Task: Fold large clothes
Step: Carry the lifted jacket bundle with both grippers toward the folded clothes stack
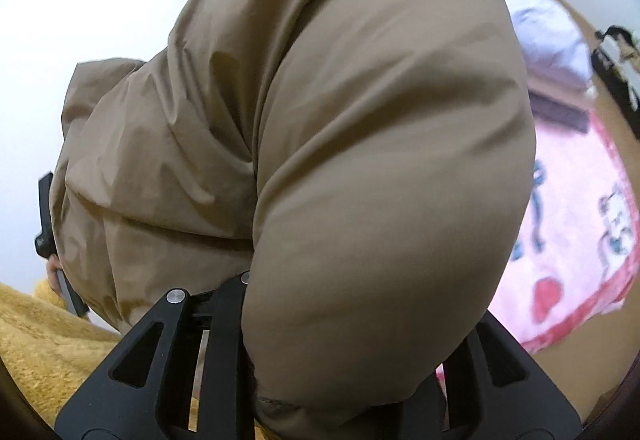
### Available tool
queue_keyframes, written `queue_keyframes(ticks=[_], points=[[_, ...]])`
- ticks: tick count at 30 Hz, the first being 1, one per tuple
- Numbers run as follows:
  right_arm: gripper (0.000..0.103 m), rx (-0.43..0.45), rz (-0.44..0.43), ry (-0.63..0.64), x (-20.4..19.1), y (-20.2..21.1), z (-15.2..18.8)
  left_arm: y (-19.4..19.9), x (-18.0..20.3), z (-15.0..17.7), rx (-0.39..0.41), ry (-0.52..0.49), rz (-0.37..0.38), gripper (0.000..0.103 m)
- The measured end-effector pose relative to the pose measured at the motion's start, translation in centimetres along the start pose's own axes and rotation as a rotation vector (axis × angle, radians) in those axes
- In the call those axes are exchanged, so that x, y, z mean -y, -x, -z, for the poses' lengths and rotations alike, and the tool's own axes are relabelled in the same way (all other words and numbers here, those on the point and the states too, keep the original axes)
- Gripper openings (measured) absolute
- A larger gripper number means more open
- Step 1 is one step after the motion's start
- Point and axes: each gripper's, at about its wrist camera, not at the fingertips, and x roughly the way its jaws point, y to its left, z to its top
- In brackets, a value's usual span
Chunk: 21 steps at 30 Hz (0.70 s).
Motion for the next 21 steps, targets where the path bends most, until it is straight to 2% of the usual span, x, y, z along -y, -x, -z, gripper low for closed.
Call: queue_keyframes(ticks=[2, 4, 8, 11, 14, 18, 21], points=[[0.022, 0.045, 0.007, 0.004, 2.5, 1.9, -1.0, -2.0, 3.5, -1.4, 0.003, -0.086, -0.002, 0.020], [0.022, 0.078, 0.012, 0.020, 4.9, 3.2, -2.2, -4.3, 6.5, -2.7, 0.012, -0.125, 0.013, 0.020], [0.022, 0.116, 0.007, 0.080, 11.8, 5.3, -6.9, -9.9, 13.8, -5.7, 0.034, -0.171, -0.001, 0.020], [0.022, 0.141, 0.012, 0.166, 16.6, 6.4, -11.8, -15.3, 19.8, -8.7, 0.061, -0.196, -0.018, 0.020], [0.022, 0.171, 0.017, 0.206, 21.7, 7.1, -17.0, -20.6, 24.6, -11.4, 0.097, -0.276, -0.052, 0.020], [0.022, 0.188, 0.014, 0.169, 28.1, 6.8, -23.0, -26.7, 28.4, -15.3, 0.113, -0.247, -0.022, 0.020], [0.022, 0.202, 0.027, 0.136, 31.1, 6.2, -26.2, -31.1, 30.8, -18.0, 0.103, -0.263, -0.049, 0.020]])
